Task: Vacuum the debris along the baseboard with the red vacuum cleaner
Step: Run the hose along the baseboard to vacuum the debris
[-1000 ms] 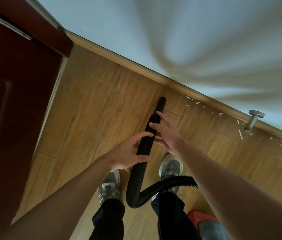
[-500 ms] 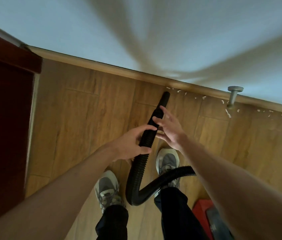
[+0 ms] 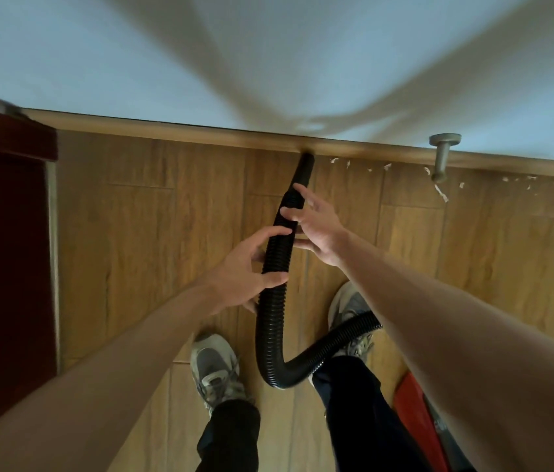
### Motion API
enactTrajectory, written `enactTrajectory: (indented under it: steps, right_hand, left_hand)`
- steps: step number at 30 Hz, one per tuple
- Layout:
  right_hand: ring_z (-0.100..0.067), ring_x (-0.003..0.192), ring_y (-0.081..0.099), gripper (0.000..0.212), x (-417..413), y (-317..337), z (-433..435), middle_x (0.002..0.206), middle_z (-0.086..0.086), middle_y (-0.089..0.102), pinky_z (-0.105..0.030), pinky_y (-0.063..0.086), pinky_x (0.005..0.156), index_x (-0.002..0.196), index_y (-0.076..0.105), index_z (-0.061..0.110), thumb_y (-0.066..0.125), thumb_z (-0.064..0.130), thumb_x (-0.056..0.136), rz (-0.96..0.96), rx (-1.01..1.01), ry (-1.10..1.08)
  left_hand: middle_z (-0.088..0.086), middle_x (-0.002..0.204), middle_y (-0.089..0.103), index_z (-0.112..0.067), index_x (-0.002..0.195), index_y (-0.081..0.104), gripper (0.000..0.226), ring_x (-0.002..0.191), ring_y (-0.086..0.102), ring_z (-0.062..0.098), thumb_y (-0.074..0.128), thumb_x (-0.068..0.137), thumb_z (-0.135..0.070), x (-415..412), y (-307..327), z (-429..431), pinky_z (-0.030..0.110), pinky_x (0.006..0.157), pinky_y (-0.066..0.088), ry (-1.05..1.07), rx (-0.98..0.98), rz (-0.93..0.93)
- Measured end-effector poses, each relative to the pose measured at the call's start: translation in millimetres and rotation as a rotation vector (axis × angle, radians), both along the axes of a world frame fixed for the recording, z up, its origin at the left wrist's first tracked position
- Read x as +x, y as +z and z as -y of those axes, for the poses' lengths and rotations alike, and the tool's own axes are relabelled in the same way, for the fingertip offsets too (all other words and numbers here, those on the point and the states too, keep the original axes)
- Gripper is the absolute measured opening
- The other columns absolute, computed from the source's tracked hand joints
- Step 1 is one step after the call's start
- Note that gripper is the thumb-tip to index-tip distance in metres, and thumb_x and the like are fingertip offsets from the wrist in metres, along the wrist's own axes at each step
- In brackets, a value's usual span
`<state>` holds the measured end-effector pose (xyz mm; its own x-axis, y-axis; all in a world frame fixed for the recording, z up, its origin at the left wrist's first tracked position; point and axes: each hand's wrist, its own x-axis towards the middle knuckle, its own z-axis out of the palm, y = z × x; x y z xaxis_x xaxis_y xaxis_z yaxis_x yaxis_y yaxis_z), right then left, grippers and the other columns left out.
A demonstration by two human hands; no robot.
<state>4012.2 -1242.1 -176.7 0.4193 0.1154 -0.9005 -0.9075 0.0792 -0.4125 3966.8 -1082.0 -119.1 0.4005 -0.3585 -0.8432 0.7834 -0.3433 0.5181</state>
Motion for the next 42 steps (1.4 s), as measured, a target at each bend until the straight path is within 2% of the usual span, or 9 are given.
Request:
enactTrajectory:
  steps: [7, 12, 16, 21, 24, 27, 34, 42]
  right_hand:
    - [-0.023, 0.111, 0.064, 0.068, -3.5, 0.6, 22.0, 0.125, -0.004, 0.063, -0.036, 0.055, 0.073, 0.151, 0.037, 0.036, 0.061, 0.005, 0.095, -0.012, -0.002, -0.070]
    - [-0.020, 0.104, 0.066, 0.067, -11.4, 0.6, 43.7, 0.112, 0.003, 0.064, -0.036, 0.056, 0.076, 0.151, 0.038, 0.036, 0.060, 0.004, 0.096, -0.020, -0.007, -0.136]
    - [-0.019, 0.102, 0.066, 0.066, -15.6, 1.3, 56.1, 0.112, 0.003, 0.063, -0.035, 0.056, 0.074, 0.150, 0.039, 0.037, 0.059, 0.003, 0.096, -0.026, -0.007, -0.185]
    - [-0.020, 0.104, 0.066, 0.067, -18.9, 1.4, 65.6, 0.117, 0.000, 0.062, -0.040, 0.059, 0.083, 0.150, 0.040, 0.036, 0.060, 0.002, 0.096, -0.016, -0.025, -0.234]
    - [-0.020, 0.103, 0.067, 0.067, -24.3, 1.5, 71.0, 0.122, -0.002, 0.062, -0.040, 0.060, 0.081, 0.149, 0.041, 0.037, 0.061, 0.003, 0.095, -0.016, -0.043, -0.272]
    - [-0.021, 0.102, 0.068, 0.067, -28.4, 0.8, 79.3, 0.118, -0.001, 0.063, -0.043, 0.060, 0.086, 0.149, 0.041, 0.037, 0.061, 0.003, 0.095, -0.004, -0.054, -0.299]
    - [-0.022, 0.103, 0.068, 0.066, -31.1, 1.7, 98.4, 0.116, 0.000, 0.063, -0.048, 0.058, 0.090, 0.147, 0.043, 0.037, 0.062, 0.003, 0.094, -0.004, -0.059, -0.313]
    - [-0.022, 0.102, 0.068, 0.069, -30.8, -0.1, 111.9, 0.107, 0.006, 0.060, -0.050, 0.057, 0.091, 0.149, 0.040, 0.037, 0.062, 0.002, 0.094, 0.017, -0.021, -0.332]
  left_hand:
    - [-0.005, 0.126, 0.056, -0.050, 0.134, 0.043, 0.066, 0.098, 0.068, 0.024, 0.066, 0.090, -0.006, 8.9, 0.4, 19.6, 0.045, 0.060, 0.062, -0.101, 0.017, -0.002]
    - [-0.005, 0.125, 0.055, -0.048, 0.137, 0.040, 0.066, 0.099, 0.067, 0.022, 0.066, 0.091, -0.007, 14.6, 1.9, 37.8, 0.041, 0.058, 0.062, -0.206, 0.016, 0.008]
    - [-0.002, 0.126, 0.054, -0.047, 0.140, 0.038, 0.068, 0.101, 0.065, 0.022, 0.066, 0.091, -0.009, 19.0, 1.8, 48.3, 0.040, 0.058, 0.062, -0.277, 0.019, 0.010]
    - [-0.006, 0.122, 0.053, -0.048, 0.138, 0.038, 0.066, 0.102, 0.063, 0.019, 0.066, 0.092, -0.010, 22.2, 1.1, 57.1, 0.042, 0.060, 0.062, -0.332, 0.013, 0.018]
    - [-0.005, 0.121, 0.053, -0.048, 0.138, 0.039, 0.066, 0.099, 0.063, 0.017, 0.066, 0.092, -0.011, 23.5, 0.9, 62.6, 0.037, 0.056, 0.061, -0.372, 0.016, 0.023]
    - [-0.006, 0.121, 0.054, -0.051, 0.136, 0.039, 0.065, 0.097, 0.065, 0.016, 0.066, 0.092, -0.012, 25.0, 0.9, 71.1, 0.033, 0.054, 0.059, -0.412, 0.018, 0.032]
    - [-0.002, 0.123, 0.055, -0.051, 0.135, 0.041, 0.064, 0.102, 0.067, 0.024, 0.066, 0.092, -0.012, 24.2, -0.5, 90.2, 0.049, 0.064, 0.062, -0.401, 0.012, 0.014]
    - [-0.001, 0.122, 0.055, -0.052, 0.133, 0.043, 0.063, 0.099, 0.068, 0.025, 0.067, 0.091, -0.011, 29.8, -1.2, 104.1, 0.042, 0.060, 0.061, -0.438, 0.022, 0.001]
